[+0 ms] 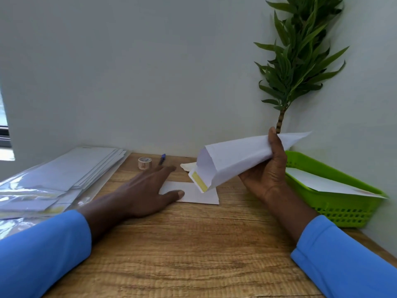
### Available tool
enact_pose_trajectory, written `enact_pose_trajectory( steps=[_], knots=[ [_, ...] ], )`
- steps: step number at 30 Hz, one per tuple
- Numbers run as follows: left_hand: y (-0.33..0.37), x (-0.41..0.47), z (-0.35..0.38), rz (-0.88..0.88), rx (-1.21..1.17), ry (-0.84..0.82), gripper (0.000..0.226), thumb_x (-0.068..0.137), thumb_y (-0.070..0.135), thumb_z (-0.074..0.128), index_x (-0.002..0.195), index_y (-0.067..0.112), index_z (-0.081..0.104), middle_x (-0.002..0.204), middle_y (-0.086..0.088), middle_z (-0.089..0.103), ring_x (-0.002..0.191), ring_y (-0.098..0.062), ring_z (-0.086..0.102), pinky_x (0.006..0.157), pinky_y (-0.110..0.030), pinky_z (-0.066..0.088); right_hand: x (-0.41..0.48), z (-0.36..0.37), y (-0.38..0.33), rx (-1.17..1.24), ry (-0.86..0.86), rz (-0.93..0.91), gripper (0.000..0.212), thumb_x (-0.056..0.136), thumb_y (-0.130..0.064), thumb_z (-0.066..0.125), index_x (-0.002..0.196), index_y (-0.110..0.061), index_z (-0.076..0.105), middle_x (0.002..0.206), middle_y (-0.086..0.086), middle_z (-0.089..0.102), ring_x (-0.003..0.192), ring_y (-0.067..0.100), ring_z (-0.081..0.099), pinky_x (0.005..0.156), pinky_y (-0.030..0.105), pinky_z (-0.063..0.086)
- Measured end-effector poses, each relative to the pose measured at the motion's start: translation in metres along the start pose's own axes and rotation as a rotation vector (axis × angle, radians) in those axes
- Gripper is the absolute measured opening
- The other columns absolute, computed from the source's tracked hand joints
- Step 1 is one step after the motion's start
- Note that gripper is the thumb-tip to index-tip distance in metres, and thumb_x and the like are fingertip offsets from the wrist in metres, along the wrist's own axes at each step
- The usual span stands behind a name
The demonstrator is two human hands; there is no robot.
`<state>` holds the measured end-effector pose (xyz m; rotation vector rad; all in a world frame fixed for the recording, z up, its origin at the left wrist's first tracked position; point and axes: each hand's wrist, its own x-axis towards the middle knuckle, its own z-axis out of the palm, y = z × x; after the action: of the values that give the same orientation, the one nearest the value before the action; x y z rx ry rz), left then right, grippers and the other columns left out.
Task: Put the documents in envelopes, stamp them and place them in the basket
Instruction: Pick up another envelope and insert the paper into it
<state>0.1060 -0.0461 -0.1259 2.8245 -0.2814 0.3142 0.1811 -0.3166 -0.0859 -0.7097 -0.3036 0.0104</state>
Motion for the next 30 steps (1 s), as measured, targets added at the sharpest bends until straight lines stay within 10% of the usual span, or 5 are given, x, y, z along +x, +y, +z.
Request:
enact_pose_trajectory(
  steps=[7, 11, 15, 20, 30],
  knots=[
    [0.002, 0.007, -0.009, -0.095, -0.088, -0.035, 0.069, 0.084, 0.066, 0.068, 0.141, 0.033, 0.05, 0.135, 0.008, 0.052, 0.124, -0.013, 0.05, 0.096, -0.03, 0.045, 0.004, -0.004, -0.002, -0.027, -0.01, -0.03, 0.056, 0.077, -0.049, 0.079, 0.117, -0.019, 0.055, 0.09, 0.005, 0.066, 0.093, 0.025, 0.067, 0.087, 0.049, 0.057],
    [-0.01, 0.009, -0.006, -0.166, -0.228, 0.272, 0.006, 0.095, 0.034, 0.064, 0.09, 0.031, 0.062, 0.101, 0.003, 0.065, 0.088, -0.01, 0.058, 0.068, -0.029, 0.04, 0.004, -0.007, -0.002, -0.025, 0.006, -0.041, 0.056, 0.076, -0.05, 0.078, 0.115, -0.018, 0.054, 0.089, 0.005, 0.065, 0.092, 0.025, 0.066, 0.091, 0.05, 0.055],
    [-0.015, 0.008, -0.015, -0.265, -0.667, 0.54, 0.023, 0.099, 0.02, 0.053, 0.086, 0.016, 0.071, 0.085, -0.002, 0.071, 0.083, -0.019, 0.063, 0.073, -0.035, 0.044, 0.007, -0.009, -0.003, 0.014, 0.039, -0.06, 0.061, 0.07, -0.049, 0.081, 0.114, -0.018, 0.054, 0.089, 0.006, 0.064, 0.096, 0.028, 0.064, 0.099, 0.054, 0.051],
    [-0.01, -0.004, -0.025, -0.072, -0.981, 0.32, 0.029, 0.091, 0.025, 0.061, 0.082, 0.0, 0.072, 0.083, -0.022, 0.069, 0.078, -0.028, 0.061, 0.076, -0.041, 0.044, 0.006, -0.009, 0.0, 0.03, 0.071, -0.059, 0.057, 0.074, -0.053, 0.078, 0.113, -0.019, 0.053, 0.089, 0.009, 0.063, 0.095, 0.031, 0.063, 0.1, 0.06, 0.049],
    [0.008, -0.006, -0.019, -0.094, -0.885, 0.049, 0.038, 0.097, 0.002, 0.058, 0.062, 0.014, 0.068, 0.055, 0.009, 0.061, 0.053, 0.0, 0.058, 0.05, -0.012, 0.043, -0.002, 0.001, 0.014, 0.031, 0.043, -0.03, 0.056, 0.077, -0.054, 0.073, 0.113, -0.016, 0.053, 0.094, 0.014, 0.058, 0.098, 0.033, 0.06, 0.096, 0.06, 0.052]
  ],
)
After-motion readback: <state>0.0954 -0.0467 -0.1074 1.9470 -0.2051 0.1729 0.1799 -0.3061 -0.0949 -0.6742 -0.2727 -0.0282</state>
